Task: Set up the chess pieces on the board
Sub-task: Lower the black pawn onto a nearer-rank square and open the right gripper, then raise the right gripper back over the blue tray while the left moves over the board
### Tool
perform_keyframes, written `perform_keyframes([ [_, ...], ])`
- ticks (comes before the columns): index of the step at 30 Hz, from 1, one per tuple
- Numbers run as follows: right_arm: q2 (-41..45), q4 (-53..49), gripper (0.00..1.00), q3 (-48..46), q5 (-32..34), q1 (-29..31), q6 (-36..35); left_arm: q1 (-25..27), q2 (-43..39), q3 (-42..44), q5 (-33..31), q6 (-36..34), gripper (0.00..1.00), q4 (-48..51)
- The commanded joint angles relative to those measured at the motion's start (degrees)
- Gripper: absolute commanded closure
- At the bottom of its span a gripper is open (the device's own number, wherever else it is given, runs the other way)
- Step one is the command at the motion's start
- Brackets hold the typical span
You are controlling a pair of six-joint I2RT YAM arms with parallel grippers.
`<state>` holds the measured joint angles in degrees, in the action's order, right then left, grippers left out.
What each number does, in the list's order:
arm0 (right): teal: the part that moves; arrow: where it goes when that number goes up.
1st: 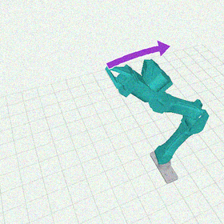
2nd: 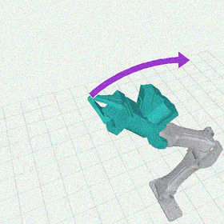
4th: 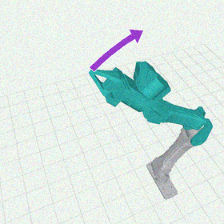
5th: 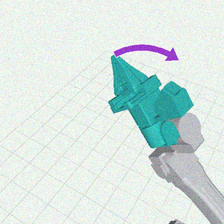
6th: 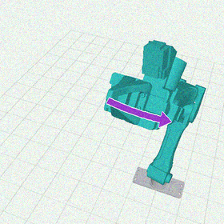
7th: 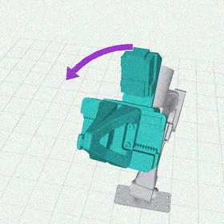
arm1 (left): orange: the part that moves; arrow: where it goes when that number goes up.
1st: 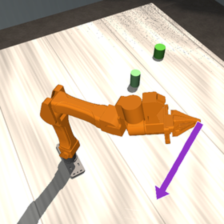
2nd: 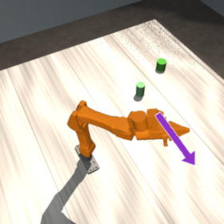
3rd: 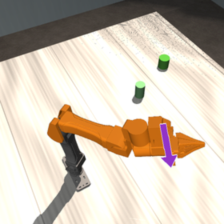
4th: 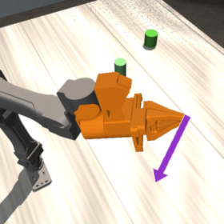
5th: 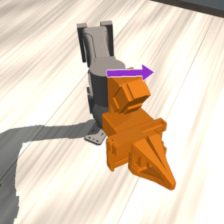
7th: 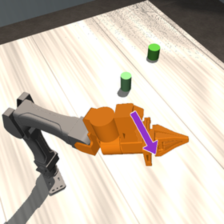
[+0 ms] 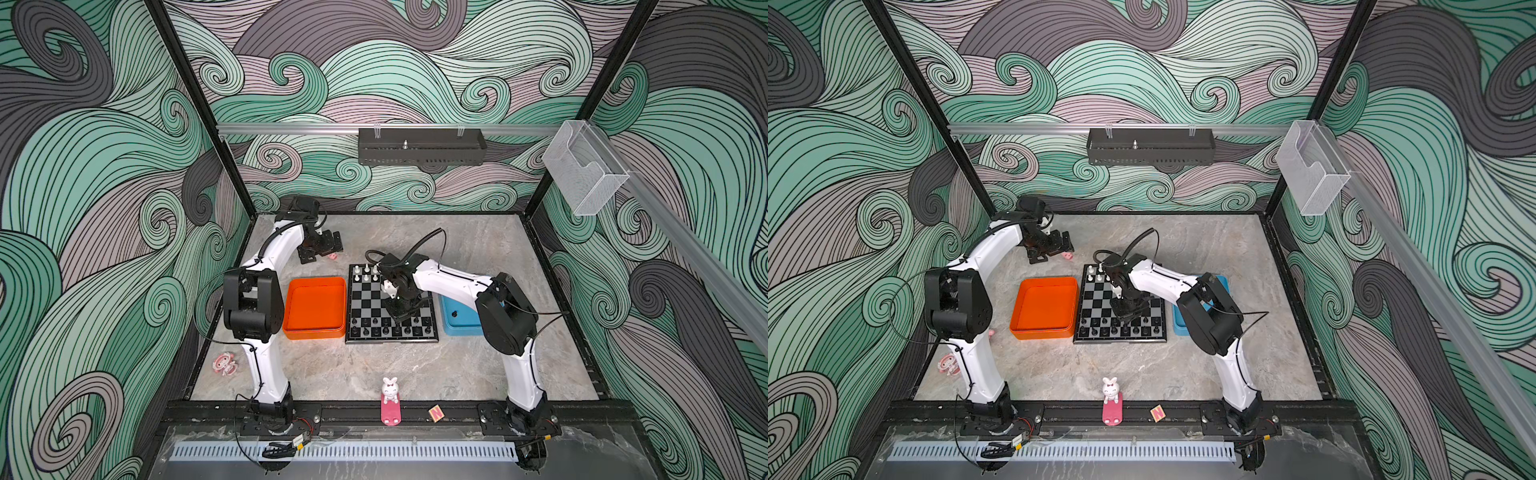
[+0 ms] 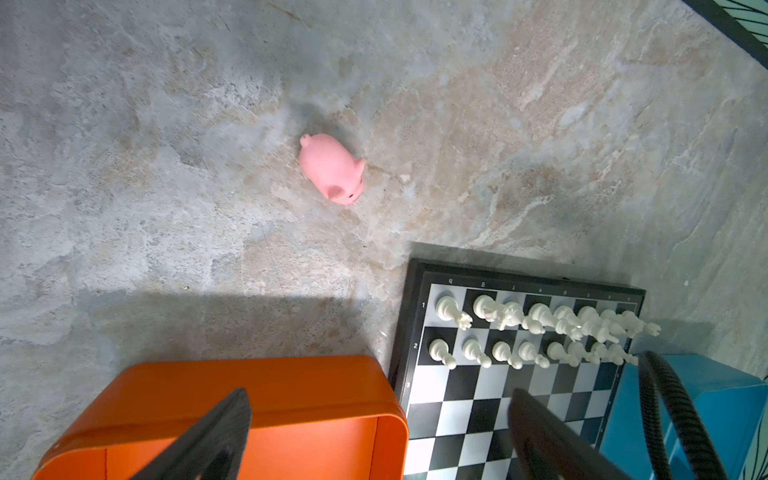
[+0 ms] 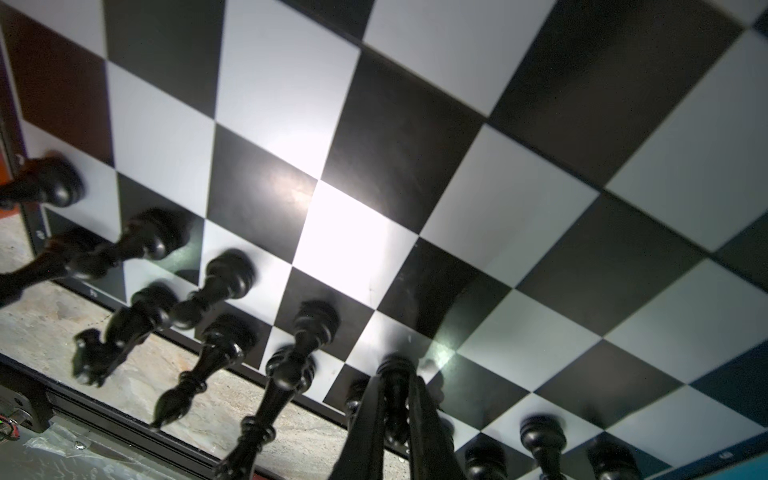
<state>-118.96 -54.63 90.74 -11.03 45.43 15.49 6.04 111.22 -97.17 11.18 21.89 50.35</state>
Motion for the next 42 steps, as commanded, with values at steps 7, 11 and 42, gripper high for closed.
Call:
perform_keyframes([
  [7,-1.0,-0.3,0.86,2.4,0.4,0.3,0.1,-0.3,-1.0,-1.2,0.4,-0.2,0.01,1.1],
  [11,-1.4,-0.3,0.86,2.5,0.1,0.2,0.1,-0.3,-0.9,-1.2,0.4,-0.1,0.01,1.1],
  [42,2.4,-2.2,0.71,4.8,3.1,-1.7,-0.7,-0.3,-1.1,-1.2,0.3,-0.2,0.01,1.1],
])
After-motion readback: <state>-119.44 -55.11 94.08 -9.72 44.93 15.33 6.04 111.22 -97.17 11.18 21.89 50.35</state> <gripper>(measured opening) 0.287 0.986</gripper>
